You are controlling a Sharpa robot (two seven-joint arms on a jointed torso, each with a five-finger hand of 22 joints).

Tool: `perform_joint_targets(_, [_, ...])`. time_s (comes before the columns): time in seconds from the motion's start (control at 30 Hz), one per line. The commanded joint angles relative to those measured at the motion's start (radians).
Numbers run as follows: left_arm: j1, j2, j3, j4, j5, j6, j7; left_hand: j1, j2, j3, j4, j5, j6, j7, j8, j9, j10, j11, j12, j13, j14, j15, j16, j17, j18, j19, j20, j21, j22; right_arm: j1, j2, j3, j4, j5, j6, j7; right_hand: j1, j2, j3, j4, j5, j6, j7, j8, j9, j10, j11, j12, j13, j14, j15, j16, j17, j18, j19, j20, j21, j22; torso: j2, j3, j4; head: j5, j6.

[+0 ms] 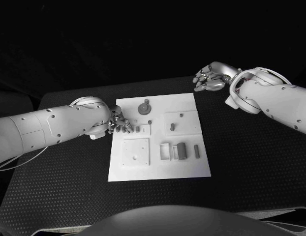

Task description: Assemble the parts on the task board

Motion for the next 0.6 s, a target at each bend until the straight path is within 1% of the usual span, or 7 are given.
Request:
perform_joint_targets(0.03, [-0.003, -0.001, -0.002, 0.001, 0.006, -0.014, -0.008, -0.012, -0.002, -0.002, 0.001, -0.004, -0.007, 0.002, 0.003, -0.002, -0.004, -0.001, -0.004, -0.001, -0.001, -0.008, -0.005, -0.002, -0.006, 0.003, 0.000, -0.004, 0.011, 0.000, 0.000, 0.000, 0.000, 0.000, 0.010, 0.007, -0.011, 0.000, 0.000, 0.007, 0.006, -0.009, 0.016, 0.006, 0.002, 0.014, 0.011, -0.005, 0.002, -0.007, 0.001, 0.003, -0.002, 0.046, 0.000, -0.004, -0.001, 0.018, 0.000, 0.0001, 0.0002, -0.001, 0.000])
perform_joint_targets(0.1, [-0.003, -0.001, -0.002, 0.001, 0.019, -0.014, -0.006, -0.012, -0.001, -0.001, 0.001, -0.001, -0.007, 0.002, 0.004, -0.002, -0.004, -0.001, -0.004, -0.002, -0.001, -0.008, -0.005, -0.002, -0.006, 0.004, -0.001, -0.004, 0.011, 0.000, 0.000, 0.000, 0.001, 0.000, 0.010, 0.007, -0.011, 0.000, 0.000, 0.007, 0.006, -0.009, 0.016, 0.006, 0.002, 0.014, 0.011, -0.005, 0.002, -0.007, 0.001, 0.003, -0.002, 0.046, 0.000, -0.004, -0.001, 0.018, 0.000, 0.0002, 0.0001, -0.001, 0.000])
perform_joint_targets(0.2, [-0.003, -0.001, -0.002, 0.001, 0.029, -0.014, -0.002, -0.010, 0.004, 0.009, 0.000, 0.027, -0.008, 0.002, 0.005, -0.002, -0.004, -0.001, -0.004, -0.002, -0.001, -0.009, -0.005, -0.002, -0.005, 0.005, -0.001, -0.006, 0.011, -0.001, 0.000, 0.000, 0.000, 0.000, 0.011, 0.007, -0.011, 0.000, 0.000, 0.007, 0.006, -0.009, 0.016, 0.006, 0.002, 0.014, 0.011, -0.005, 0.002, -0.007, 0.001, 0.003, -0.002, 0.046, 0.000, -0.004, -0.002, 0.018, 0.000, 0.0006, -0.0001, -0.001, 0.000])
perform_joint_targets(0.23, [-0.003, -0.001, -0.002, 0.002, 0.035, -0.015, -0.001, -0.010, 0.005, 0.013, -0.002, 0.040, -0.008, 0.002, 0.005, -0.001, -0.004, -0.001, -0.003, -0.003, -0.001, -0.009, -0.005, -0.003, -0.005, 0.006, 0.000, -0.006, 0.012, -0.001, 0.000, 0.000, 0.000, 0.000, 0.011, 0.007, -0.011, 0.000, 0.000, 0.007, 0.006, -0.009, 0.016, 0.006, 0.002, 0.014, 0.011, -0.005, 0.002, -0.007, 0.001, 0.003, -0.002, 0.046, 0.000, -0.004, -0.002, 0.018, 0.000, 0.0006, 0.0000, -0.001, 0.000])
perform_joint_targets(0.3, [-0.003, -0.002, -0.002, 0.003, 0.041, -0.019, 0.001, -0.010, 0.011, 0.020, -0.006, 0.082, -0.009, 0.002, 0.007, -0.001, -0.004, -0.001, -0.003, -0.003, -0.001, -0.008, -0.005, -0.003, -0.005, 0.007, 0.000, -0.007, 0.013, -0.001, 0.000, 0.000, 0.000, 0.000, 0.011, 0.007, -0.011, 0.000, 0.000, 0.007, 0.006, -0.009, 0.016, 0.006, 0.002, 0.014, 0.011, -0.005, 0.002, -0.007, 0.001, 0.003, -0.002, 0.046, 0.000, -0.004, -0.002, 0.018, 0.000, 0.0006, -0.0002, -0.001, 0.000])
perform_joint_targets(0.33, [-0.003, -0.003, -0.002, 0.003, 0.043, -0.022, 0.002, -0.008, 0.014, 0.023, -0.008, 0.092, -0.009, 0.002, 0.007, -0.001, -0.004, 0.000, -0.002, -0.003, -0.001, -0.008, -0.005, -0.003, -0.005, 0.007, 0.000, -0.007, 0.014, -0.001, 0.000, 0.000, 0.000, 0.000, 0.012, 0.007, -0.011, 0.001, 0.000, 0.007, 0.006, -0.009, 0.016, 0.006, 0.002, 0.014, 0.011, -0.005, 0.002, -0.007, 0.001, 0.003, -0.002, 0.046, 0.000, -0.004, -0.002, 0.018, 0.000, 0.0006, -0.0001, -0.002, 0.000])
perform_joint_targets(0.6, [-0.003, -0.009, -0.002, 0.006, 0.080, -0.041, 0.014, -0.001, 0.021, 0.028, -0.017, 0.106, -0.010, 0.002, 0.008, -0.001, -0.004, 0.000, -0.002, -0.003, -0.001, -0.008, -0.005, -0.004, -0.005, 0.008, 0.000, -0.007, 0.015, -0.001, -0.001, 0.000, 0.000, 0.000, 0.014, 0.006, -0.011, 0.001, 0.000, 0.007, 0.006, -0.009, 0.016, 0.006, 0.002, 0.014, 0.011, -0.005, 0.002, -0.007, 0.001, 0.004, -0.002, 0.046, 0.000, -0.004, -0.002, 0.018, 0.000, 0.0010, -0.0005, -0.003, 0.000])
